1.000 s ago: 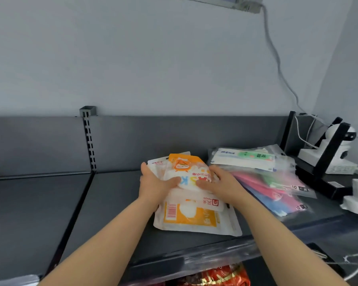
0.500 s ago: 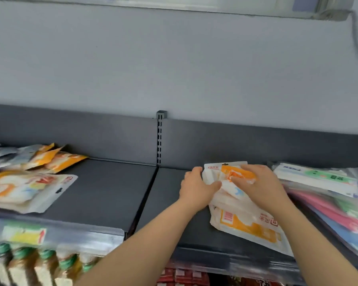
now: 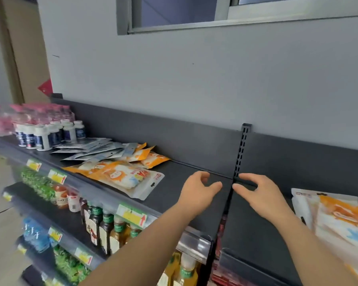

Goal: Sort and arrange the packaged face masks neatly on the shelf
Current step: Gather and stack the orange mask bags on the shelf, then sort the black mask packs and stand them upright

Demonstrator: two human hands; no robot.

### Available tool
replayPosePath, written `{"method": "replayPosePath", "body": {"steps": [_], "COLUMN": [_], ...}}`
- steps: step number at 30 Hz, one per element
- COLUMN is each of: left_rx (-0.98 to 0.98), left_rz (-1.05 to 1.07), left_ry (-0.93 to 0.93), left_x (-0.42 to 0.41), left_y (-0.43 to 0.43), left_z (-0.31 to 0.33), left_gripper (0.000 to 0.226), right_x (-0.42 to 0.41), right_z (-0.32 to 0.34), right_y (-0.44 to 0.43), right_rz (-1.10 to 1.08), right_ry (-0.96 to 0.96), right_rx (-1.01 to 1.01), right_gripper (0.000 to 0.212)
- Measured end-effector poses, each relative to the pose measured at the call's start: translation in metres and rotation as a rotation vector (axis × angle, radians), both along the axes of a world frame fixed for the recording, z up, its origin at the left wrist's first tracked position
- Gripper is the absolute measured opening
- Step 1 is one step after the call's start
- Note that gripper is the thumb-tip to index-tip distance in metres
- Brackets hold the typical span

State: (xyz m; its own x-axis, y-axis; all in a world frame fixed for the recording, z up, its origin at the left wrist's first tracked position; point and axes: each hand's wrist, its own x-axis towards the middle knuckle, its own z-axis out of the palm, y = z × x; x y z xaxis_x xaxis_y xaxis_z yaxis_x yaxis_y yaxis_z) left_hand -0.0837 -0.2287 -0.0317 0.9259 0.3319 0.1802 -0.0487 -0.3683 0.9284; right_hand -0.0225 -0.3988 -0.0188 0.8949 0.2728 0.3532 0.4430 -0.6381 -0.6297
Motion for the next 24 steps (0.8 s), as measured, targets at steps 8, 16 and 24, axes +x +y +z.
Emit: {"method": "replayPosePath", "body": {"steps": [8, 16, 24], "left_rx": [-0.078, 0.04, 0.144], "left_rz": [0.31, 0.465, 0.402], "left_ry": [-0.063, -0.01, 0.154], "left_x": [-0.036, -0.058, -0.028], "left_y": [0.173, 0.388, 0.527], "left_z": [0.004, -0.002, -0.013], "left_gripper": [0.042, 0.051, 0.063], "right_x": [-0.005, -0.005, 0.017], "right_z": [-0.003, 0.01, 0.014], "right_y": [0.15, 0.334, 0.448], "right_rz": [0.166, 0.239, 0.198], "right_ry": [0.026, -0.03, 0.051], "right_rx": [-0.009, -0.035, -0.065], "right_gripper": [0.046, 0.039, 0.046]}}
